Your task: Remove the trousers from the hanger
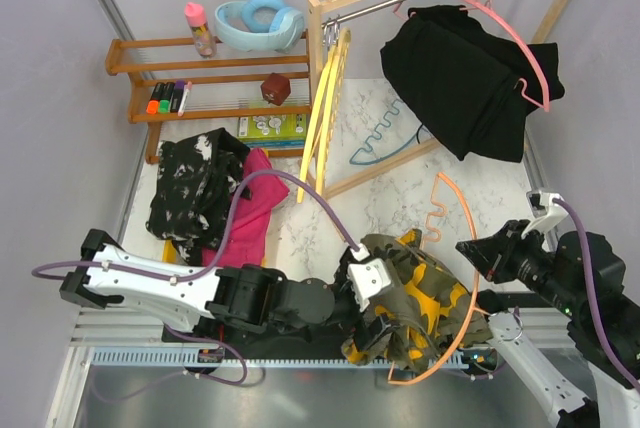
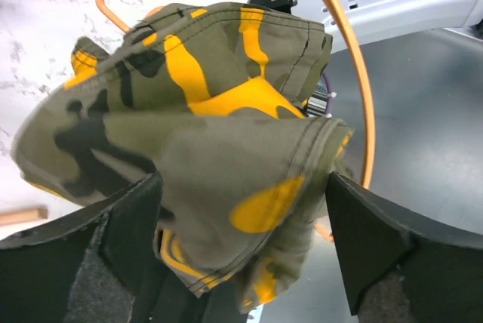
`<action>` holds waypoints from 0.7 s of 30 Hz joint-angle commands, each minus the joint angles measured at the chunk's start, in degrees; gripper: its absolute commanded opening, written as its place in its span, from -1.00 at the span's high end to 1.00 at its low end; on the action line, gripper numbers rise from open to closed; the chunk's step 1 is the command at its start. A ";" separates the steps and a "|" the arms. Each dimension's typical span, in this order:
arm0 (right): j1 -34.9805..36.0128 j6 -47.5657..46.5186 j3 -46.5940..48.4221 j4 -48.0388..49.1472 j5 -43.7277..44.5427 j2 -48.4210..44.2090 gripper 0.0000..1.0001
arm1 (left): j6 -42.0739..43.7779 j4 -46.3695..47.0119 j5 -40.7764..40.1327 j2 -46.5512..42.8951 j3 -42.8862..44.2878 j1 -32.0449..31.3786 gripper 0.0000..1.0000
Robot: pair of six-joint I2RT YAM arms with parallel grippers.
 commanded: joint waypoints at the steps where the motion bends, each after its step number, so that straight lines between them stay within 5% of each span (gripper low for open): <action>1: -0.07 -1.39 6.36 6.03 -7.19 1.77 1.00 | -3.67 2.15 -5.73 -6.16 2.04 -0.80 -0.99; 10: -0.07 -3.67 5.92 7.35 -14.49 1.07 1.00 | -4.12 -2.95 -13.83 0.34 13.98 -1.68 -0.99; 17: -0.07 -5.78 4.16 8.31 -20.36 -1.13 1.00 | 10.29 2.86 7.23 -8.97 7.67 -1.68 -0.99; 21: -0.07 -5.61 4.51 9.19 -25.11 -1.57 1.00 | 13.19 4.00 7.61 -11.62 -0.66 0.33 -0.99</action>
